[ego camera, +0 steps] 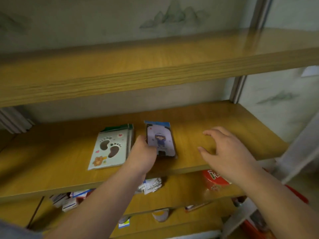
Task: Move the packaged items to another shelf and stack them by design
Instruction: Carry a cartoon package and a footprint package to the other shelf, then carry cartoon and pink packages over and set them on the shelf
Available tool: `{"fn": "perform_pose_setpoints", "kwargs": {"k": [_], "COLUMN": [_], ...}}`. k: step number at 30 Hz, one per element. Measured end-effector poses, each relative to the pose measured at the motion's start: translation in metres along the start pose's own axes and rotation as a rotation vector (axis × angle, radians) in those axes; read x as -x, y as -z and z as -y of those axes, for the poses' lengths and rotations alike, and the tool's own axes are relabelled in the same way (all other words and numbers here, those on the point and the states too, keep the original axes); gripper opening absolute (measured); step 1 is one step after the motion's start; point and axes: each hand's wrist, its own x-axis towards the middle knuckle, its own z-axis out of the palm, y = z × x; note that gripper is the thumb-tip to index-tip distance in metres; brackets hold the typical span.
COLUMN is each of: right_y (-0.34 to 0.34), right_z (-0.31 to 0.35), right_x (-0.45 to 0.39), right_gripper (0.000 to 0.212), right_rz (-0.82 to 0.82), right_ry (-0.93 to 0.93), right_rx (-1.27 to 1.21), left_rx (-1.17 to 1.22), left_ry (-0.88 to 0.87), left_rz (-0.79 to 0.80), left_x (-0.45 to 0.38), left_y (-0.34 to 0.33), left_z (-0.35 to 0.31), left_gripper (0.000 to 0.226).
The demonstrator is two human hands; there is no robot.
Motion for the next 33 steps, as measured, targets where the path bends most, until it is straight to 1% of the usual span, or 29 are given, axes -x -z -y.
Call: {"fn": "perform_pose_setpoints", "kwargs": {"k": [2, 3, 7, 9, 12, 14, 17, 23, 29, 33], "right_y": [0.003, 0.004, 0.003, 0.0, -0.009, -0.018, -0.037, -0.071, -0.105, -0.132], "right_z": [-0.006, -0.007, -0.007, -0.002, 0.011, 0.024, 0.048, 0.12, 0.211, 0.288], "right_x": [0.004, 0.005, 0.007, 0.005, -0.002, -0.007, -0.015, -0.022, -0.004, 0.02], "right_gripper": [0.055, 0.055, 0.054, 0.055, 0.054, 0.051, 0.048, 0.053, 0.049, 0.051], "right_rz": [0.009, 0.009, 0.006, 0.008, 0.003, 0.008, 0.037, 0.072, 0.132, 0.151], "right_ry": [0.001, 0.004, 0.03, 0.048, 0.082, 0.112, 0.164, 0.271, 0.356, 0.404], "right_rx": [0.002, -0.001, -0.004, -0.012, -0.037, -0.064, -0.119, -0.153, -0.158, -0.131], "left_rx": [-0.121, -0.185, -0.418, -0.462, -0.498, -0.546, -0.634, -0.837, -0.782, -0.747], "left_ry": [-0.045, -0.067, -0.199, -0.243, -0.317, -0.336, -0.364, -0.367, -0.275, -0.245], "left_rz": [-0.046, -0.065, -0.067, -0.071, -0.106, -0.149, -0.207, -0.346, -0.475, -0.491], "left_x": [-0.001, -0.001, 0.005, 0.011, 0.022, 0.032, 0.047, 0.08, 0.117, 0.143], "left_y": [-0.008, -0.01, -0.011, -0.007, 0.008, 0.024, 0.059, 0.148, 0.247, 0.313], "left_z": [-0.003, -0.005, -0.006, -0.005, -0.001, 0.005, 0.016, 0.04, 0.091, 0.129], "left_gripper": [0.018, 0.018, 0.036, 0.041, 0.039, 0.047, 0.053, 0.056, 0.059, 0.057]}}
